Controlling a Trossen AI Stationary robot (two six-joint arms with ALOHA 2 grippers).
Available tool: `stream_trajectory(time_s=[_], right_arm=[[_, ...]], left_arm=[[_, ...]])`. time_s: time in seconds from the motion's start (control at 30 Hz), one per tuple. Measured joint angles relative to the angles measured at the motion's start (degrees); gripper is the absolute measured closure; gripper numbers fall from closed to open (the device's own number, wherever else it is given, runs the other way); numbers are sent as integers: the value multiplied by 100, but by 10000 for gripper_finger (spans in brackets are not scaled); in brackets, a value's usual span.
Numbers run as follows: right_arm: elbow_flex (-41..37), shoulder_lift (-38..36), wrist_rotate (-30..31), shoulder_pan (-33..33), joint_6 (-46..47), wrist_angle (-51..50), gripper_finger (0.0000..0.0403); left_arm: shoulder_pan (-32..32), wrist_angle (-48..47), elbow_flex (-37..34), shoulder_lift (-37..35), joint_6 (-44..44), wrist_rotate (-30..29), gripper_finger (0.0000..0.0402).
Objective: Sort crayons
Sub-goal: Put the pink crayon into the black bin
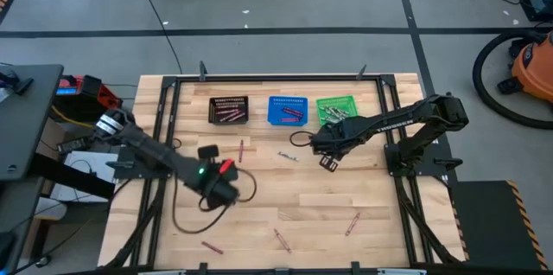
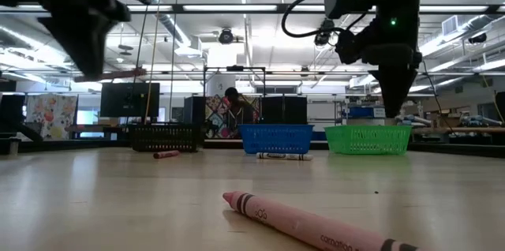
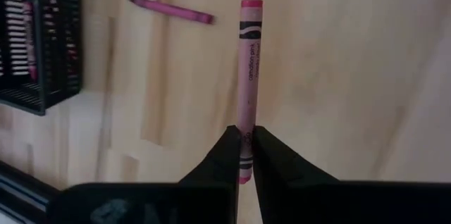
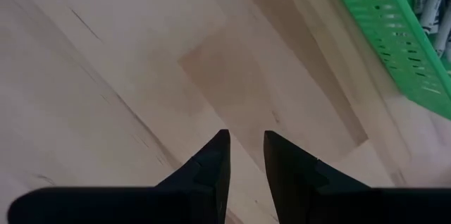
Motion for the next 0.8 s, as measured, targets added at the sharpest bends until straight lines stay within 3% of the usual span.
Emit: stream_trajectory(time_s=[0.43, 0.8], right_arm=[[0, 0, -7, -2, -10, 529, 309], [0, 0, 28, 0, -12, 699, 309]], left_arm=[[2039, 120, 0, 0, 1714, -30, 376], [3785, 784, -292, -4, 3072, 102, 376]])
